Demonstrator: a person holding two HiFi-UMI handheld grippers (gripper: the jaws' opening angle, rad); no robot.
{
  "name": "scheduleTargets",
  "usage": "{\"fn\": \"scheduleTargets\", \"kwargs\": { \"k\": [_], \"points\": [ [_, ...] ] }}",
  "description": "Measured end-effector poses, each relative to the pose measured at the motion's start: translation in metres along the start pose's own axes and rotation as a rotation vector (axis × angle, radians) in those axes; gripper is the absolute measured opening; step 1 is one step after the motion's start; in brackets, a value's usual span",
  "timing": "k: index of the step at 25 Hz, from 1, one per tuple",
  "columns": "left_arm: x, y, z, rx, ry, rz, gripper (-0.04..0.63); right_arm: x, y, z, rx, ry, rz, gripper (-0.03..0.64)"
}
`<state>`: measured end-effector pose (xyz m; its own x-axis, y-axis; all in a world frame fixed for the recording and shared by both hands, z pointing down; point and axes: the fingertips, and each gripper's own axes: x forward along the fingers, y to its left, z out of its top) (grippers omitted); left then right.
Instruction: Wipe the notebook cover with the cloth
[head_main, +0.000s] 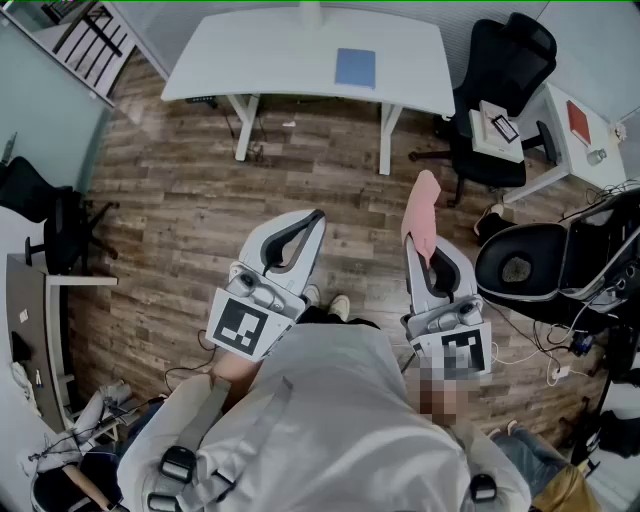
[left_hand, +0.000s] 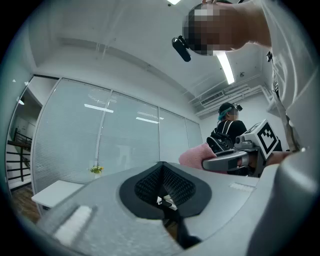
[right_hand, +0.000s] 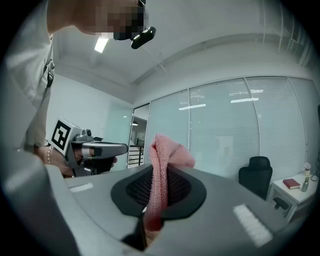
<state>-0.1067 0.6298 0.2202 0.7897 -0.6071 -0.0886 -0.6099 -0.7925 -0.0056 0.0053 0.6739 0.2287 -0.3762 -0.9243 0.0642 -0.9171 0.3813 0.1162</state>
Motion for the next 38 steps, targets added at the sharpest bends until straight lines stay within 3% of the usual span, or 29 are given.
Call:
{"fn": "scheduleTargets", "kwargs": {
  "k": [8, 17, 38],
  "points": [
    [0.010, 0.000, -0.001, -0.007, -0.008, -0.003, 0.002, 0.003, -0.006, -0.002, 0.025, -0.011, 0.014, 0.029],
    [0.039, 0.034, -0.018, -0.016, 0.001, -0.012, 0.002, 0.045, -0.023, -0.012, 0.037, -0.004, 0.018, 0.028],
    [0.143, 0.222, -0.038, -0.031, 0.018, -0.060, 0.002, 0.258, -0.076, -0.007, 0.024, 0.019, -0.007, 0.028]
  ]
}}
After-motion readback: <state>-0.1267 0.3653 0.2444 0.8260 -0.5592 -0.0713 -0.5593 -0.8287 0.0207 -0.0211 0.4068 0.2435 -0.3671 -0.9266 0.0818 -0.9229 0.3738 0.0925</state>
